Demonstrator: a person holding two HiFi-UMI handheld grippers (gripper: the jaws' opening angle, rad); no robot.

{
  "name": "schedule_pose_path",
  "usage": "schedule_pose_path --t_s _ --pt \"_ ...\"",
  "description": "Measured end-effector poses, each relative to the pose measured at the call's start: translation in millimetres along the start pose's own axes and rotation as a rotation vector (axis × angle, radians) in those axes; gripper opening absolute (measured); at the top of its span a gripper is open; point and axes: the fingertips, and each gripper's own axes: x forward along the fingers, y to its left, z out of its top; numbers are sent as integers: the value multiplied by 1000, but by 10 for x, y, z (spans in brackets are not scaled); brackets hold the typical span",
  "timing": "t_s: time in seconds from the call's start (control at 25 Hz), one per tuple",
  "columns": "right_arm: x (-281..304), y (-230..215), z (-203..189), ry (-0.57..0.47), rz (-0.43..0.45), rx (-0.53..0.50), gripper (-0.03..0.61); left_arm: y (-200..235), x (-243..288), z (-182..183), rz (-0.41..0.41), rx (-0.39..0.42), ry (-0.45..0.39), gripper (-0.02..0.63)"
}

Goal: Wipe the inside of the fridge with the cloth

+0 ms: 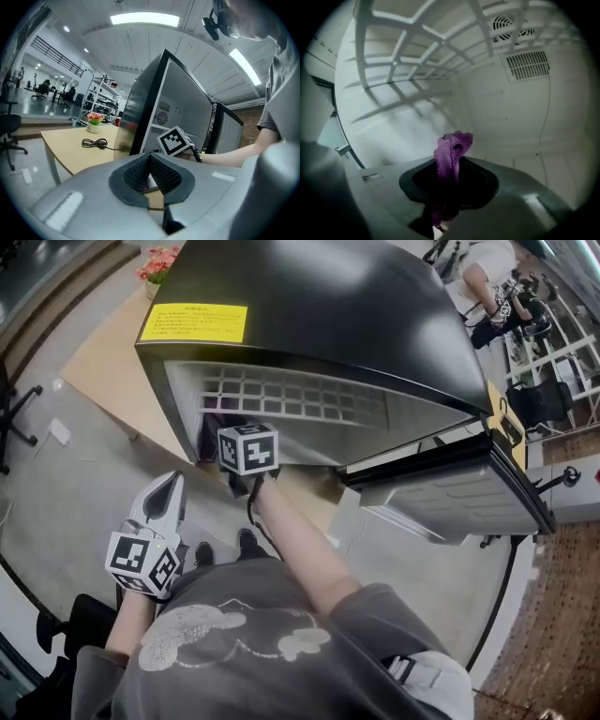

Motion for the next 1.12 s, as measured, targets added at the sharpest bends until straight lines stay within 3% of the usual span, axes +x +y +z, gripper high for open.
schedule_pose_path --t_s 0.16,0.36,0.92,1.12 --pt "90 -49 -207 100 -20 -59 87 -76 45 -58 -15 1 22 18" --pt "-29 -289 -327 144 -91 -91 89 -202 107 -102 -41 6 36 18" --pt "-1112 -1765 -429 158 -437 20 89 -585 357 -171 -145 15 54 18" --pt "-1406 -2032 -487 157 -546 7 89 -710 439 -170 -185 24 58 18"
